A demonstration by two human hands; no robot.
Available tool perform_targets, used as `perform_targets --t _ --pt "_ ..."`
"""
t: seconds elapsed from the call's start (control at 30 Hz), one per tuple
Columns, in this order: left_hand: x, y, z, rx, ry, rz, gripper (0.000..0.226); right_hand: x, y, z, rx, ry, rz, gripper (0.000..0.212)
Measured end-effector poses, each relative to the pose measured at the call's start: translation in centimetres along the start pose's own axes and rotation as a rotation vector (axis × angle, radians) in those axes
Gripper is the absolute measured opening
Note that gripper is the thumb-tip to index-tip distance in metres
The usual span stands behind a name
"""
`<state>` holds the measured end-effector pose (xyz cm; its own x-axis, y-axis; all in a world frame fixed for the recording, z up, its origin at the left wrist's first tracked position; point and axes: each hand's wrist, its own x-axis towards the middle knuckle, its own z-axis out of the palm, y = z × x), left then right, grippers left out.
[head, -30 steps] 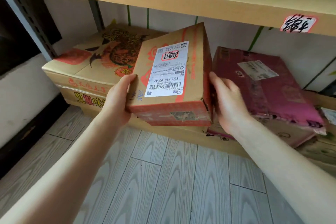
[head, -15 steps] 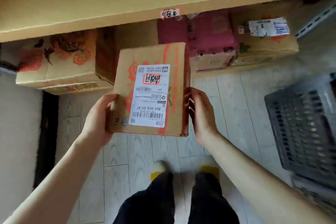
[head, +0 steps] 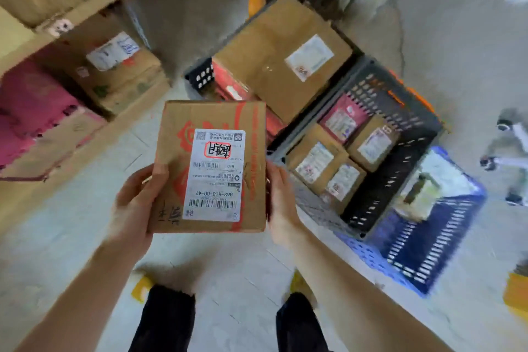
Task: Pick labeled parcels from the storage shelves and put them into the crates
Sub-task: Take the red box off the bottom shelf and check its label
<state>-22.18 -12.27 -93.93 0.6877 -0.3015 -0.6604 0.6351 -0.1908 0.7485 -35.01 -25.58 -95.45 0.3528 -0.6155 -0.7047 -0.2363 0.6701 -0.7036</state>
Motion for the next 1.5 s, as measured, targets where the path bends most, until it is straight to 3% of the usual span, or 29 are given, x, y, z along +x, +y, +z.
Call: perform_targets --t 0.07,0.23,0.33,0.47,0.6,0.8,0.93,1.1,1.23,1.4,1.5 --pt "-1.3 -0.9 5.2 0.039 -0.053 -0.004 0.008 0.8 -1.5 -5.5 0.066 0.056 0.035 0.024" --pt "-4.3 -3.9 17.1 0.185 -0.140 -0.065 0.005 2.0 -5.0 -17.6 0.119 0.137 0.096 0.043" --pt "-5.5 -5.5 22.7 0.294 -0.185 -0.061 0.010 2.3 -6.3 -23.3 0.153 0.125 0.139 0.038" --pt "-5.6 -7.1 28.2 0.389 -0.217 -0.082 0.009 3.5 -7.2 -28.3 0.045 0.250 0.173 0.039" --pt "-3.4 -8.0 33.1 0.526 -0.312 -0.005 0.009 6.4 -8.3 -31.5 0.010 0.312 0.199 0.041" --pt "3.5 -8.6 42.4 0.728 -0.499 -0.008 0.014 13.6 -9.5 -33.9 0.171 0.280 0.193 0.051" --pt "9.0 -11.0 48.3 0.849 -0.636 0.033 0.025 20.0 -10.3 -36.2 0.201 0.432 0.114 0.033" --pt "13.7 -16.9 52.9 0.932 -0.771 0.026 0.038 27.5 -8.8 -39.9 -0.030 0.651 0.069 0.019" --pt "15.8 -21.7 54.3 1.022 -0.796 0.040 0.044 31.2 -5.7 -41.4 -0.206 0.795 0.122 0.019" --pt "16.3 -23.1 54.2 1.147 -0.775 0.071 0.049 31.8 -4.5 -41.2 -0.228 0.787 0.108 0.026" --pt "15.3 -21.7 53.3 1.195 -0.631 0.069 0.052 30.2 -4.9 -40.9 -0.249 0.797 0.104 0.025"
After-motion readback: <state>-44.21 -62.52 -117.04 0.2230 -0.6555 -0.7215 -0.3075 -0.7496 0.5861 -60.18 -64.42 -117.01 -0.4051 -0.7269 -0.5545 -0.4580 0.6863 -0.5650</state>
